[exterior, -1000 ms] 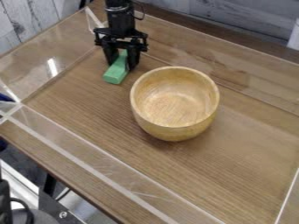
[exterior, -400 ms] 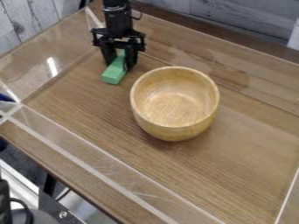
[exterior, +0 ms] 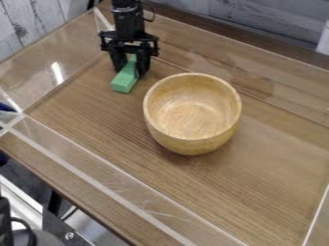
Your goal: Remove the green block from inside the brown bowl and put it on the table
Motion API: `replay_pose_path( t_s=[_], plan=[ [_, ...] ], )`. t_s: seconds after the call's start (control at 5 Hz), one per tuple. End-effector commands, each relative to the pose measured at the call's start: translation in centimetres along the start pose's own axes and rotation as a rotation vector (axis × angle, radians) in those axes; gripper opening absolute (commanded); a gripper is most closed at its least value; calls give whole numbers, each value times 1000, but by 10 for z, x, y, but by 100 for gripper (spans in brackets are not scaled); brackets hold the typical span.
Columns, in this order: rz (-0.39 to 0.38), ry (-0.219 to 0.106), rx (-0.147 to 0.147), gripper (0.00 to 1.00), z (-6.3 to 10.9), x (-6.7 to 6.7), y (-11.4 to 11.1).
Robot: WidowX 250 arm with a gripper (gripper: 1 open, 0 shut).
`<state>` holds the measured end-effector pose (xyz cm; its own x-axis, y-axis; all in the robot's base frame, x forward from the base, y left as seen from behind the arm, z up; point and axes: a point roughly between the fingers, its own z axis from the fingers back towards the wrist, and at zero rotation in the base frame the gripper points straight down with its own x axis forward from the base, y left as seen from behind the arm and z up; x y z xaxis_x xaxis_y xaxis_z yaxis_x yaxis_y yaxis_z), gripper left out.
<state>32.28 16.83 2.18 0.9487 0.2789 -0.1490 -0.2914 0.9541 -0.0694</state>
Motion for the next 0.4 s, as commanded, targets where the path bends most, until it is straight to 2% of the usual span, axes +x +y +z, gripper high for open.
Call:
replay_pose_path(
  t_s=[0.0,0.2],
  plan=[
    [25,-35,7,0,14,-1,10],
    [28,-32,7,0,14,-2,11]
  ],
)
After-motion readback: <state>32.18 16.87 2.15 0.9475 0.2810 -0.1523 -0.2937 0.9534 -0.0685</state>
